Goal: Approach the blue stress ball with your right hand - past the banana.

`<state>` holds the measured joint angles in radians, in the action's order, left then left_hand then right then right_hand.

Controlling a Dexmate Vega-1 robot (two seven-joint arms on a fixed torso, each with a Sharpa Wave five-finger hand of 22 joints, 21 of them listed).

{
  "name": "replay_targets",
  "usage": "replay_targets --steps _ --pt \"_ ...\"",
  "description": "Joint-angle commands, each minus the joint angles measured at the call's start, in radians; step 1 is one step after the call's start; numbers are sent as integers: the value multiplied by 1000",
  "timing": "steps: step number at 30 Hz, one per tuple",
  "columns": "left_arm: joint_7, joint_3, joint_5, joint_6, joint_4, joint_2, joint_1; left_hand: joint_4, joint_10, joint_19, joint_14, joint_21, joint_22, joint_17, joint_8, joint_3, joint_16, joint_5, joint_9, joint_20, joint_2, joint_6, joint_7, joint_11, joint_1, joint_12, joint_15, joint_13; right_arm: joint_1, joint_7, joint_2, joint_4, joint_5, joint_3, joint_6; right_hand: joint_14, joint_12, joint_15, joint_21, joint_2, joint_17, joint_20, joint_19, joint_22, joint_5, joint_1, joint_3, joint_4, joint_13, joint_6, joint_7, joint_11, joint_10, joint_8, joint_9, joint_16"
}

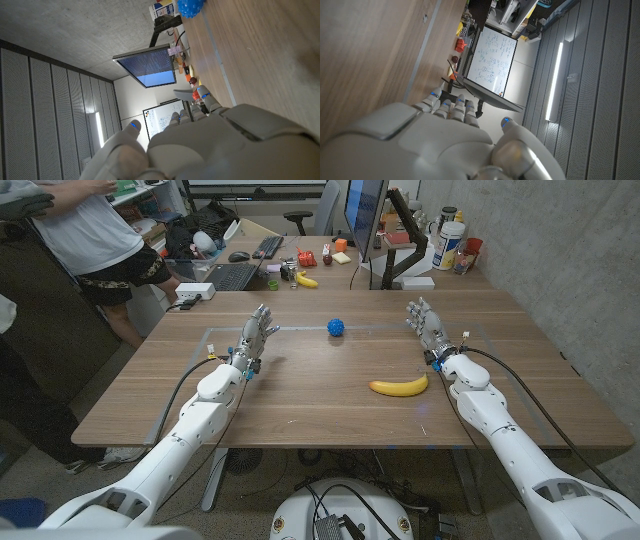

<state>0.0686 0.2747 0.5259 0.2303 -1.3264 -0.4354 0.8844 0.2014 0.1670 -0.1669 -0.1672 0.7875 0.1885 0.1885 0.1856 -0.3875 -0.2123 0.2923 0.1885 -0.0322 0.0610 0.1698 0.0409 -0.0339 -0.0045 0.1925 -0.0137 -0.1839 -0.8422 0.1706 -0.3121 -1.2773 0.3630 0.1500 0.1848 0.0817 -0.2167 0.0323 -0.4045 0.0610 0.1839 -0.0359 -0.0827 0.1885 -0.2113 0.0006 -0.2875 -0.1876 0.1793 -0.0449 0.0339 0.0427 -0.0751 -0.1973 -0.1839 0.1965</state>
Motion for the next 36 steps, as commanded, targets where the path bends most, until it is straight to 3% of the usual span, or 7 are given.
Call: replay_targets --steps 1,36 --pt "3 -25 -25 -5 -11 19 15 1 96 -103 -94 4 4 6 8 -10 -6 5 3 -30 133 163 -4 -2 1 4 3 -5 13 6 21 -11 -77 -24 -3 -5 -8 45 -5 121 2 -95 4 2 -4 2 -9 0 6 -11 -2 3 -9 -9 -5 5" --pt "-21 -60 -52 -9 -104 22 92 1 95 -103 -93 6 4 6 8 -13 -6 10 3 -29 132 160 -3 1 1 4 2 -5 6 -15 7 -121 -200 -24 -20 -6 -6 46 0 121 0 -98 5 2 -4 7 -19 2 6 -23 1 1 -13 -8 -6 -2"
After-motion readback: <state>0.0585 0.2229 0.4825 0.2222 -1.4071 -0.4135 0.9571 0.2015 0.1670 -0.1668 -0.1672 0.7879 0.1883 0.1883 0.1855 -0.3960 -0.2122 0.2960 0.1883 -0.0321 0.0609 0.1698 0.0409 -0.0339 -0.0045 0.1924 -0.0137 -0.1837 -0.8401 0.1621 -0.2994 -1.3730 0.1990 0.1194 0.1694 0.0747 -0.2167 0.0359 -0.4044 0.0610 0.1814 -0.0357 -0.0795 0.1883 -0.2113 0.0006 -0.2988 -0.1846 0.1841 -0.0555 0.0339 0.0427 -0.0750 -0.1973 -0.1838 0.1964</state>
